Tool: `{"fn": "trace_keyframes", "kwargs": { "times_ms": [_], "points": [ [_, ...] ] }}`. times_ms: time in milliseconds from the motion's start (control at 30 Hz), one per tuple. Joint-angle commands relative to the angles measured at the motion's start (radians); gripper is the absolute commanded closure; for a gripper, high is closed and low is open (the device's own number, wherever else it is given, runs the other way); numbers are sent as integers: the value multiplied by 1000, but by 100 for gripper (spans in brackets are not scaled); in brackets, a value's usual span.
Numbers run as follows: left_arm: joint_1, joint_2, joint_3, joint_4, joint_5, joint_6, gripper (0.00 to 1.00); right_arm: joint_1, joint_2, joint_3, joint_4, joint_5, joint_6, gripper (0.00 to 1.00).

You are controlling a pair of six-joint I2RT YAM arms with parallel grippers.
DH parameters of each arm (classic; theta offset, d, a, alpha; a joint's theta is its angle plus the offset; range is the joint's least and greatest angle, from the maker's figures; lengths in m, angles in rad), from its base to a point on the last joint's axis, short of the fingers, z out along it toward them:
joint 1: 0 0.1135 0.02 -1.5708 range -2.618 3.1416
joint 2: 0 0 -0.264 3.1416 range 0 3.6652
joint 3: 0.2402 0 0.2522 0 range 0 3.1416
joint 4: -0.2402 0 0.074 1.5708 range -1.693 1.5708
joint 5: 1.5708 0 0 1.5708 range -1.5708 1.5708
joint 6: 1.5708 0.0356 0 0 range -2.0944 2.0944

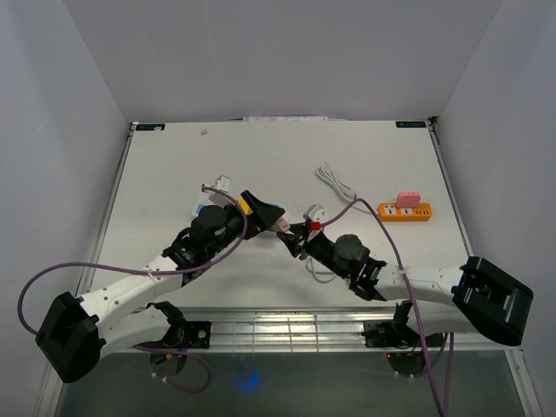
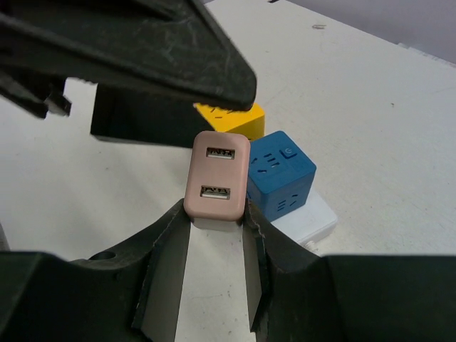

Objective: Insert the plug

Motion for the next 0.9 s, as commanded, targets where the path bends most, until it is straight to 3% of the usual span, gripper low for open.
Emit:
{"fn": "trace_keyframes", "kwargs": {
  "times_ms": [0, 200, 500, 633, 867],
  "points": [
    [78, -12, 26, -20, 139, 14, 3, 0, -23, 38, 19, -82, -27, 92],
    [93, 52, 37, 7, 234, 24, 11, -3, -23, 56, -12, -108, -27, 92],
    [93, 52, 31, 21, 257, 25, 9, -7, -19, 69, -34, -68, -25, 92],
    [93, 43, 25, 30, 259, 30, 18, -10, -14, 73, -41, -67, -24, 92],
    [93, 52, 12, 67, 302, 34, 43, -9, -6, 76, -40, -62, -22, 92]
  ]
}}
